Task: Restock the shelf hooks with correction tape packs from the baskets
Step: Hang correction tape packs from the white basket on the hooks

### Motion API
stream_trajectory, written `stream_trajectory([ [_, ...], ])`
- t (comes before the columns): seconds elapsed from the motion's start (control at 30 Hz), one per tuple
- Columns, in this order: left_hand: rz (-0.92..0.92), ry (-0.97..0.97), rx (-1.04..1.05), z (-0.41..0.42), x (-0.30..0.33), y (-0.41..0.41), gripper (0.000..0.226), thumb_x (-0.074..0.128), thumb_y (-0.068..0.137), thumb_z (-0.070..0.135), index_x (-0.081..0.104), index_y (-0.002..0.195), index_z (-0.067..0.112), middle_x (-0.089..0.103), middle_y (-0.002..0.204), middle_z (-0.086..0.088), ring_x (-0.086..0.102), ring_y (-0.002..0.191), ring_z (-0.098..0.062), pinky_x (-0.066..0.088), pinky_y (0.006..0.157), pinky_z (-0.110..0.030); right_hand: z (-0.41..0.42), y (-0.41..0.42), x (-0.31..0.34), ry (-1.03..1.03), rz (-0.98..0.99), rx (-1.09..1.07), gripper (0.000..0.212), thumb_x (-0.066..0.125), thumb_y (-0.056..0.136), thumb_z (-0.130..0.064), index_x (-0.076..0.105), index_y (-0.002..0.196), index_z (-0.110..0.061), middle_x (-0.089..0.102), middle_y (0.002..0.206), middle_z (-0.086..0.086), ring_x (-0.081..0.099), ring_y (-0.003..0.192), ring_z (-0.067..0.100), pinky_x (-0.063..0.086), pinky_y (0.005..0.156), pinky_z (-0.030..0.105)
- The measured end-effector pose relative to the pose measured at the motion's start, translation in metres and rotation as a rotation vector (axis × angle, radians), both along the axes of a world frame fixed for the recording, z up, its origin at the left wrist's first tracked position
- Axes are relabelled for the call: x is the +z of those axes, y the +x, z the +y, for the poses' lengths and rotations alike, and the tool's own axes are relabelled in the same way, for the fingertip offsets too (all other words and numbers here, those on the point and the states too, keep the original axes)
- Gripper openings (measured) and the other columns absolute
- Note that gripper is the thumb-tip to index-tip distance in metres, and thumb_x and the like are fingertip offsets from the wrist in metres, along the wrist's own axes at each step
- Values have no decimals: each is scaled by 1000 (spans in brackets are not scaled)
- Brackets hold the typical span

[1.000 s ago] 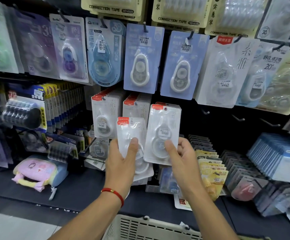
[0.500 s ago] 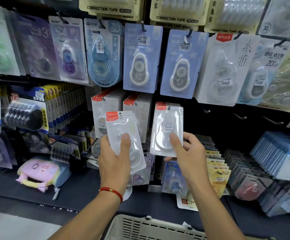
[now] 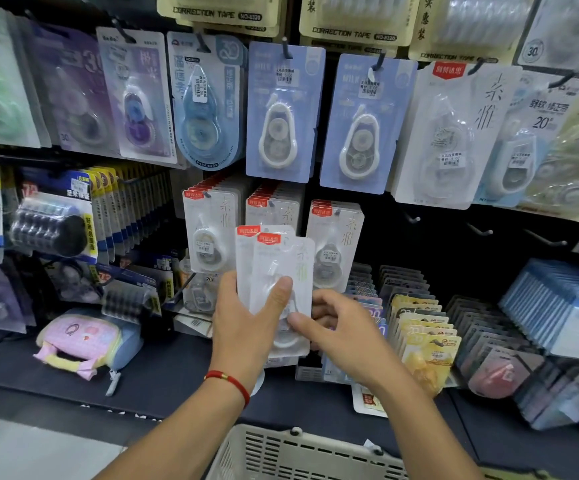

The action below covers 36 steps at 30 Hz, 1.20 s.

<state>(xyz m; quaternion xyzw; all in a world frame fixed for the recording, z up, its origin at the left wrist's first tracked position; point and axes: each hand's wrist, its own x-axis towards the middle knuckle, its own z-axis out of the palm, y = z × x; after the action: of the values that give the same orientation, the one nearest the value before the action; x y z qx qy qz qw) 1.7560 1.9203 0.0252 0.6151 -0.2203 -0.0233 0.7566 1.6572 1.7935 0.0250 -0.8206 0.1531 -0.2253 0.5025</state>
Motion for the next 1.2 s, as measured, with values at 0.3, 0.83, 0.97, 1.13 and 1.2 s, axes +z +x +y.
stream_trajectory([
  [0.3,27,-4,-15,1,-7,7,26,70,96,19,62,115,35,74,101,17,71,94,-5,57,75,-22,-10,-7,5,180,-205,-154,22,68,101,-28,60,121,-22,79,104,-1,77,86,26,64,67,45],
  [0.83,-13,41,101,5,-2,6,28,66,94,17,56,104,41,66,95,33,65,84,9,48,63,-7,-14,-6,19,167,-395,-247,38,70,95,-44,68,128,-26,80,92,1,62,43,21,59,60,46],
  [0.97,-29,60,138,7,0,4,28,65,94,21,55,114,38,68,97,24,63,87,9,45,67,-15,-20,-5,10,146,-241,-330,46,68,96,-50,63,134,-24,80,97,-5,76,65,21,63,78,51],
  [1.13,-35,64,85,3,0,-1,42,71,90,11,50,110,41,64,106,13,62,82,12,48,55,-8,-30,-11,-4,-106,222,-466,51,60,101,-51,58,139,-18,67,127,-3,62,123,22,52,104,48],
  [1.2,-12,46,-10,-1,-3,-3,48,74,88,4,51,113,37,64,108,10,64,82,12,49,55,-6,-25,-12,-1,-47,130,-353,41,64,100,-47,67,131,-22,70,124,-11,65,120,12,54,103,42],
])
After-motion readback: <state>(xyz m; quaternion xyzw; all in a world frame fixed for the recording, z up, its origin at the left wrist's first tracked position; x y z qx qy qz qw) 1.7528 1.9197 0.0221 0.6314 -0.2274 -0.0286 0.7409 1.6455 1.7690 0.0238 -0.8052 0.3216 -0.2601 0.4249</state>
